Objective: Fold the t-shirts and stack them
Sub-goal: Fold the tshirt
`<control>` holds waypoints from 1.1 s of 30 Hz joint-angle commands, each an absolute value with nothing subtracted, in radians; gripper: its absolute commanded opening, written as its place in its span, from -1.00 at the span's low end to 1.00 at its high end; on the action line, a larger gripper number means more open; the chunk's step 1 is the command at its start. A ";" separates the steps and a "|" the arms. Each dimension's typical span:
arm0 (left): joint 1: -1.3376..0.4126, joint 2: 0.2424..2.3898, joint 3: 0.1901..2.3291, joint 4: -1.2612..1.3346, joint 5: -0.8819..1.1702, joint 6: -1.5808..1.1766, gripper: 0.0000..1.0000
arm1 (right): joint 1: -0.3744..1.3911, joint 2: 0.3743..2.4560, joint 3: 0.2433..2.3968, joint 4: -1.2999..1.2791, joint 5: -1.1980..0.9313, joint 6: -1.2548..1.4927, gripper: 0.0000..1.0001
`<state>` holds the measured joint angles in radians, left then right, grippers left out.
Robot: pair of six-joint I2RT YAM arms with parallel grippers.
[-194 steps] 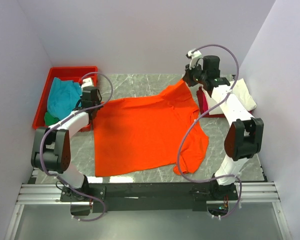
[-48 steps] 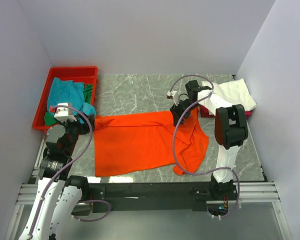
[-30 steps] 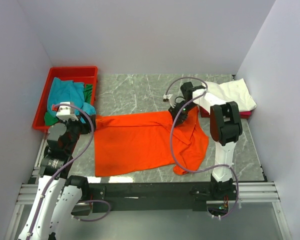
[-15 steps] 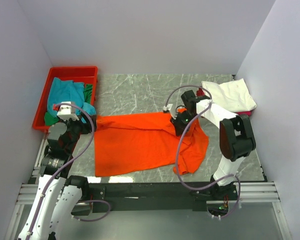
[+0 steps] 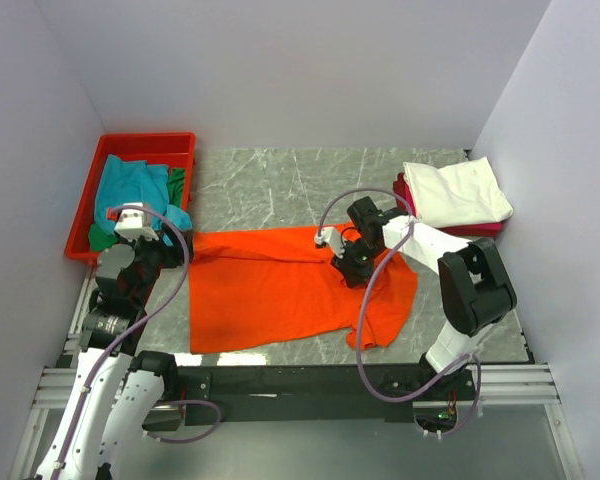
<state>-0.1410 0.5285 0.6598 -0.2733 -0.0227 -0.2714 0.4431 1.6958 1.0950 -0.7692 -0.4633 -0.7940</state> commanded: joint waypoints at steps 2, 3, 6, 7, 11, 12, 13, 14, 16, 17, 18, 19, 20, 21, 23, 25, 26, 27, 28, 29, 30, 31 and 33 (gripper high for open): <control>-0.143 0.537 0.673 -0.230 -0.008 -0.264 0.47 | 0.468 1.644 1.097 -0.744 -0.437 -0.765 -0.22; -0.143 0.541 0.673 -0.232 -0.008 -0.264 0.47 | 0.472 1.646 1.115 -0.752 -0.472 -0.744 -0.18; -0.143 0.543 0.676 -0.233 -0.008 -0.264 0.47 | 0.472 1.670 1.198 -0.785 -0.549 -0.704 -0.14; -0.143 0.542 0.676 -0.235 -0.008 -0.264 0.47 | 0.472 1.684 1.224 -0.795 -0.566 -0.697 -0.14; -0.143 0.534 0.676 -0.236 -0.008 -0.264 0.47 | 0.492 1.732 1.406 -0.845 -0.598 -0.702 -0.15; -0.143 0.531 0.675 -0.236 -0.009 -0.265 0.47 | 0.509 1.742 1.429 -0.838 -0.588 -0.713 -0.15; -0.143 0.529 0.675 -0.236 -0.015 -0.265 0.47 | 0.526 1.758 1.448 -0.825 -0.568 -0.713 -0.15; -0.141 0.528 0.675 -0.236 -0.023 -0.265 0.47 | 0.567 1.769 1.480 -0.807 -0.563 -0.712 -0.14; -0.143 0.525 0.673 -0.244 -0.037 -0.270 0.48 | 0.607 1.817 1.521 -0.770 -0.560 -0.700 -0.12; -0.143 0.525 0.672 -0.247 -0.038 -0.271 0.47 | 0.645 1.834 1.555 -0.759 -0.557 -0.701 -0.10; -0.143 0.531 0.667 -0.250 -0.044 -0.297 0.47 | 0.661 1.850 1.566 -0.732 -0.554 -0.704 -0.09; -0.143 0.540 0.651 -0.245 -0.040 -0.320 0.45 | 0.678 1.862 1.574 -0.715 -0.543 -0.704 -0.08; -0.143 0.558 0.649 -0.248 -0.020 -0.351 0.43 | 0.687 1.864 1.571 -0.692 -0.514 -0.689 -0.08; -0.144 0.624 0.652 -0.274 -0.008 -0.365 0.40 | 0.693 1.859 1.568 -0.657 -0.509 -0.681 -0.08; -0.146 0.716 0.681 -0.301 0.078 -0.396 0.22 | 0.684 1.829 1.545 -0.638 -0.512 -0.667 -0.09; -0.153 0.862 0.698 -0.313 0.118 -0.432 0.15 | 0.651 1.772 1.520 -0.624 -0.520 -0.643 -0.10; -0.169 0.903 0.701 -0.308 0.111 -0.448 0.13 | 0.634 1.749 1.490 -0.626 -0.528 -0.635 -0.10; -0.182 0.973 0.713 -0.301 0.098 -0.472 0.13 | 0.618 1.727 1.473 -0.632 -0.534 -0.632 -0.10; -0.201 1.009 0.724 -0.311 0.075 -0.480 0.14 | 0.586 1.680 1.454 -0.634 -0.540 -0.629 -0.10; -0.237 1.044 0.747 -0.333 0.004 -0.494 0.16 | 0.574 1.657 1.419 -0.640 -0.548 -0.630 -0.10; -0.253 1.118 0.791 -0.356 -0.046 -0.498 0.19 | 0.560 1.635 1.396 -0.646 -0.552 -0.632 -0.10; -0.274 1.150 0.814 -0.389 -0.087 -0.505 0.20 | 0.533 1.588 1.376 -0.644 -0.567 -0.630 -0.10; -0.291 1.213 0.845 -0.446 -0.184 -0.508 0.21 | 0.512 1.545 1.310 -0.632 -0.578 -0.630 -0.10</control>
<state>-0.2638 1.1748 0.7464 -0.3813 -0.0345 -0.4660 0.5365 1.6573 1.3621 -0.6575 -0.5404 -0.6460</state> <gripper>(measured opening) 0.603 0.449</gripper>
